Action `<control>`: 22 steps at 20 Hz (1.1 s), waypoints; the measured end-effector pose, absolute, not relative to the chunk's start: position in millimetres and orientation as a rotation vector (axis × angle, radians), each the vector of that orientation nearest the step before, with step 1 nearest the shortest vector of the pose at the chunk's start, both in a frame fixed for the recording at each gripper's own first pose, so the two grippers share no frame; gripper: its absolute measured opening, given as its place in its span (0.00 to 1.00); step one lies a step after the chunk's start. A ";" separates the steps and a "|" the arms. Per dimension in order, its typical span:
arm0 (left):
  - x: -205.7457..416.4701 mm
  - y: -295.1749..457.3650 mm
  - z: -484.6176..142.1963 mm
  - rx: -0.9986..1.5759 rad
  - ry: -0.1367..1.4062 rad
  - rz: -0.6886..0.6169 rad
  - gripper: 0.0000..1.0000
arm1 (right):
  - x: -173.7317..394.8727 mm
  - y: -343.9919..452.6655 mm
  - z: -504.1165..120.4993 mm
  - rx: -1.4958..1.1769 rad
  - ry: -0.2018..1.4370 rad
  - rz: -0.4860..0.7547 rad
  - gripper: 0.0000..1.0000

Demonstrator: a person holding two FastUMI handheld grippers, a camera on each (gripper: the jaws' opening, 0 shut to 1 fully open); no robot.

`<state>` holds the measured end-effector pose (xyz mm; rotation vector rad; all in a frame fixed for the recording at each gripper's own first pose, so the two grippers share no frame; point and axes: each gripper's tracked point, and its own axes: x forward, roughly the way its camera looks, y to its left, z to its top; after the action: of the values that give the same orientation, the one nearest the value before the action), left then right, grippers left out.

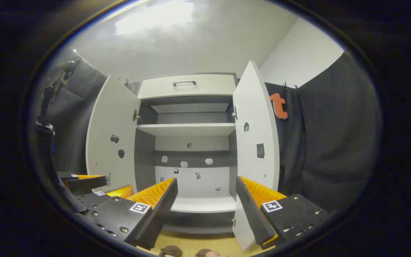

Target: Grab one shoe with the right hand and put it into the shoe cabinet, grab the other shoe with the left hand and put it into the shoe cabinet; then close the right door with the right hand and the left door with the left hand.

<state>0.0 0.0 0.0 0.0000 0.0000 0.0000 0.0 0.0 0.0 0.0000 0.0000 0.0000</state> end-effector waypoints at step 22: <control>4.0 55.5 0.2 0.009 0.007 0.109 0.96 | -44.2 20.8 -256.7 0.078 0.481 0.078 0.97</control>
<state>4.0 55.5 0.2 0.0092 0.0073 0.1087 -44.2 20.8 -256.7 0.0776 0.4815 0.0778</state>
